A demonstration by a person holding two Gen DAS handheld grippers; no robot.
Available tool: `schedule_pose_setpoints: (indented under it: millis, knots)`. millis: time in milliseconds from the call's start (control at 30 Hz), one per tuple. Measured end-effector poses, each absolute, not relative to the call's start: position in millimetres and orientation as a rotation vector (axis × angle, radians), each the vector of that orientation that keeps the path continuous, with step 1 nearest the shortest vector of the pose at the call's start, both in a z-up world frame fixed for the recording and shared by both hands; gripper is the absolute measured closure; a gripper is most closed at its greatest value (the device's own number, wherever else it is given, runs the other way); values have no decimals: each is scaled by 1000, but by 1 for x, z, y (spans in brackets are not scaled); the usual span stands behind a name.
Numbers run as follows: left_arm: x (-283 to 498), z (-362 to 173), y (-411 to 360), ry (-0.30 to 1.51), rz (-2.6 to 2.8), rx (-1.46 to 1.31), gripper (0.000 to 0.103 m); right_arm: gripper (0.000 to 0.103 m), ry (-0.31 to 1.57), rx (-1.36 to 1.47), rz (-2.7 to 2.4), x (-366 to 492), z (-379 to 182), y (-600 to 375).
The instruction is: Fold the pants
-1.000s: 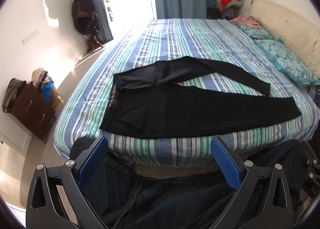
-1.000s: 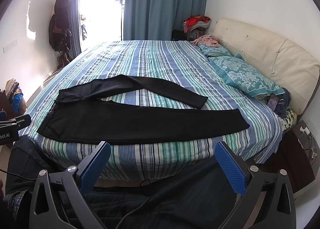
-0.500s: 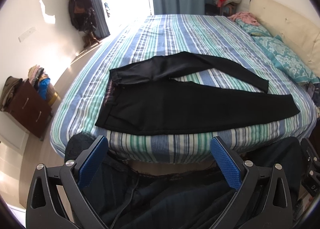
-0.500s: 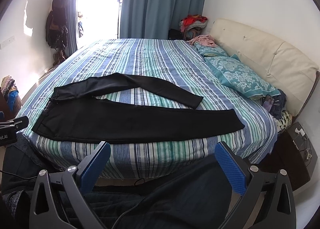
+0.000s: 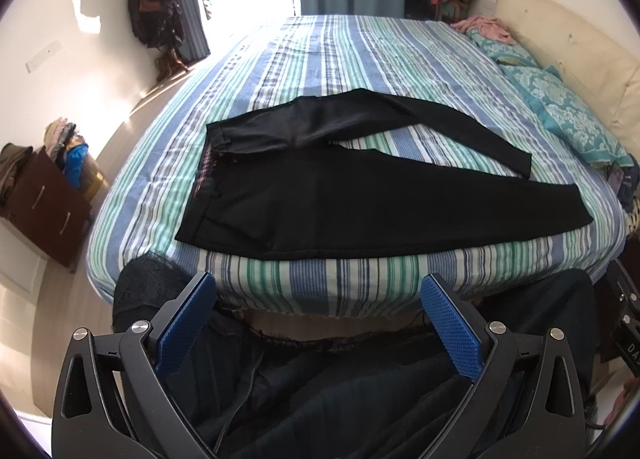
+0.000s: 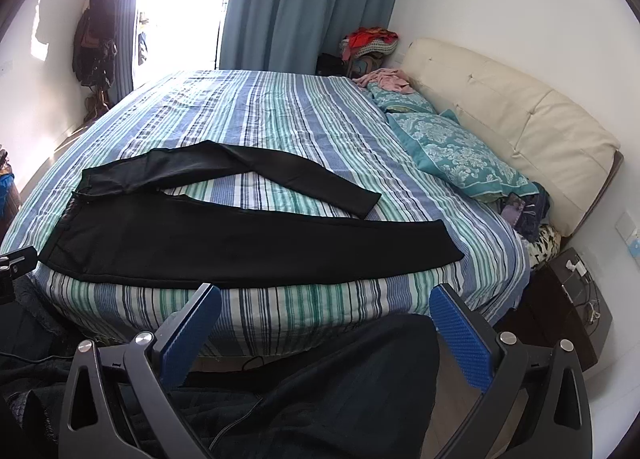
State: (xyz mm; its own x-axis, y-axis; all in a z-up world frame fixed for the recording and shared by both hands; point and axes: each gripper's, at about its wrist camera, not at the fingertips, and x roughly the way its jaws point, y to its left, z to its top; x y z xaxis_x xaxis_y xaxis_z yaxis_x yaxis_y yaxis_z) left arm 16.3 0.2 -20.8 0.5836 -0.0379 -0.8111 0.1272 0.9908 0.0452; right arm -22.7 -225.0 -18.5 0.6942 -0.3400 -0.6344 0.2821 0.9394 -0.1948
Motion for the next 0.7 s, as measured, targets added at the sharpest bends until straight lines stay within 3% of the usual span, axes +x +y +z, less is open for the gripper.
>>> schedule_pose_setpoints:
  millis: [700]
  knots:
    - [21, -25, -4, 955, -94, 120, 1, 0, 800, -64, -324, -10, -38, -226]
